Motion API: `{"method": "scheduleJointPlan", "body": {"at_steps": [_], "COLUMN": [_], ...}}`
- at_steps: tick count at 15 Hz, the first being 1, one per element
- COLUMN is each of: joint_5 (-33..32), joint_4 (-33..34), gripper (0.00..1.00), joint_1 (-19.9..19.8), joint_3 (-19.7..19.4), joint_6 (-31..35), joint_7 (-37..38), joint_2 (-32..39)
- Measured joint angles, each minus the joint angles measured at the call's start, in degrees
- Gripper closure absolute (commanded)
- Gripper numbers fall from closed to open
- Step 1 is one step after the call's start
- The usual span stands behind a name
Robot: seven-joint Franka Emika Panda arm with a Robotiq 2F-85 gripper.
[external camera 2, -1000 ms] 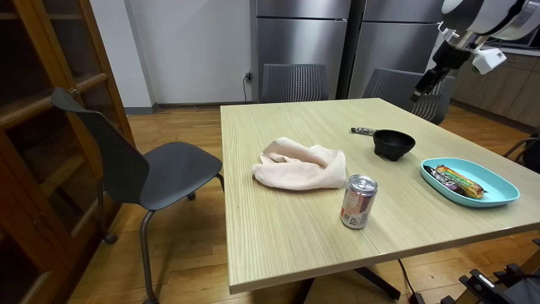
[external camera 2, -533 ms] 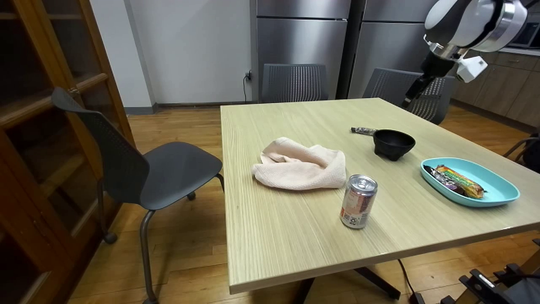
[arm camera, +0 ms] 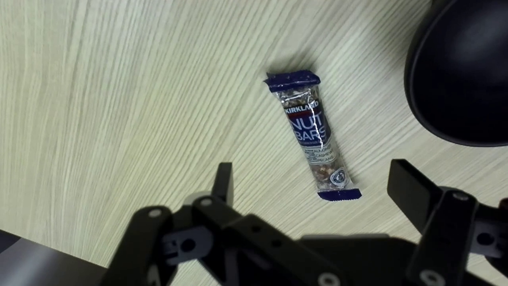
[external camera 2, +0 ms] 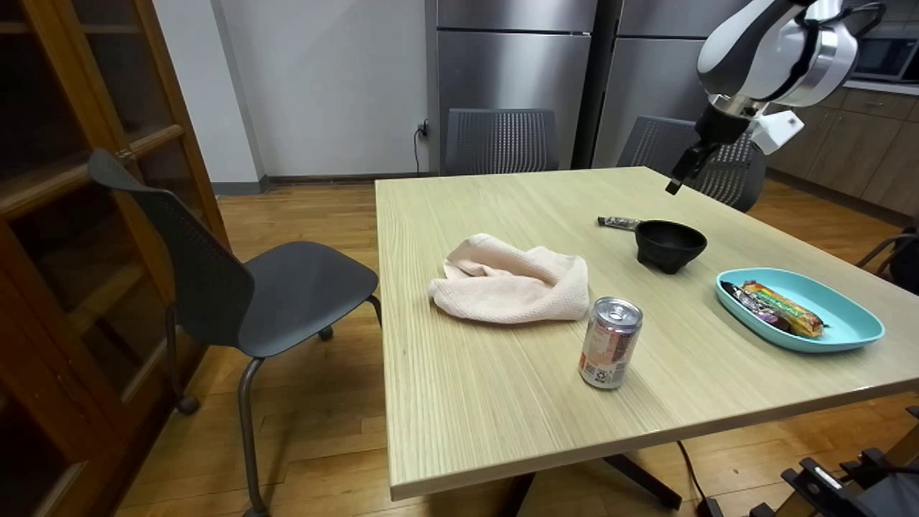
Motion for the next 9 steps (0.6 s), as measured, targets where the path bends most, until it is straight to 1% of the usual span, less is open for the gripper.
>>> {"method": "scheduleJointPlan", "body": {"at_steps": [9], "joint_5": [-0.9], "joint_4": [4.5], "gripper": [0.0], "joint_1": [3.0], "joint_3": [-1.2], "joint_6": [0.0], "joint_7": [3.8], "joint_2": [5.2]}}
